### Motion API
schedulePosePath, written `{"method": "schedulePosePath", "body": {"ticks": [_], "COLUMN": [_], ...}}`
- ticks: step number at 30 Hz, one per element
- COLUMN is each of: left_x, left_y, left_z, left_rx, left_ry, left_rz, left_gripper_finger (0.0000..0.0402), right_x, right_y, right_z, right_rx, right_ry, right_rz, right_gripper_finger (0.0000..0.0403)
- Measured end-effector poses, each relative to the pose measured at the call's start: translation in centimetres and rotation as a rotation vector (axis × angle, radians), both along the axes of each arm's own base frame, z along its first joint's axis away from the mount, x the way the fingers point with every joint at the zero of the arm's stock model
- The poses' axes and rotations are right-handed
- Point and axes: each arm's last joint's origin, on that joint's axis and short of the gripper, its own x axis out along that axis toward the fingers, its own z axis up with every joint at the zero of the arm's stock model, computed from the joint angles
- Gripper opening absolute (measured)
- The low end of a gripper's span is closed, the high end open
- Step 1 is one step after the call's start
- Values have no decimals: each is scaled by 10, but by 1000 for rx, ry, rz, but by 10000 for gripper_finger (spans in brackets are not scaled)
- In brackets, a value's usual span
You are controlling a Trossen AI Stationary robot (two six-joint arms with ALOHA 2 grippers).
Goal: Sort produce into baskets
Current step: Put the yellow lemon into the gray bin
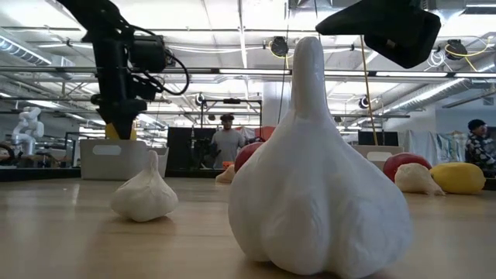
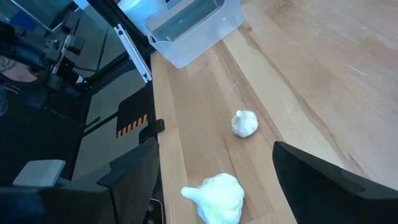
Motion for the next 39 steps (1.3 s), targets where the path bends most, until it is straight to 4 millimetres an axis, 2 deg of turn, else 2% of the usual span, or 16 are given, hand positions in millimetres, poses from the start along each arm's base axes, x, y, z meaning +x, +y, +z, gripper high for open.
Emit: {"method": "schedulePosePath", "body": {"ticks": [9, 18, 22, 25, 32, 39], "left_x": [1, 1, 3, 6, 21, 50], "left_y": [-1, -1, -1, -3, -24, -67], "left_z": [0, 2, 13, 26, 55, 75], "left_rx": [0, -3, 2, -11, -43, -47], "left_ry": [2, 15, -12, -95, -325, -573], "left_rz": [-14, -33, -40, -64, -152, -352], "left_gripper_finger": [290, 295, 295, 295, 295, 295], "right_x": [0, 0, 0, 0, 0, -2], "right_y": [0, 0, 0, -1, -1, 3], "right_z": [0, 0, 0, 0, 0, 0], "right_rx": [0, 0, -1, -10, -5, 16], "right_ry": [0, -1, -1, -8, -9, -4], "right_rz": [-1, -1, -3, -21, -27, -18], "right_gripper_finger": [302, 302, 302, 302, 302, 302]}}
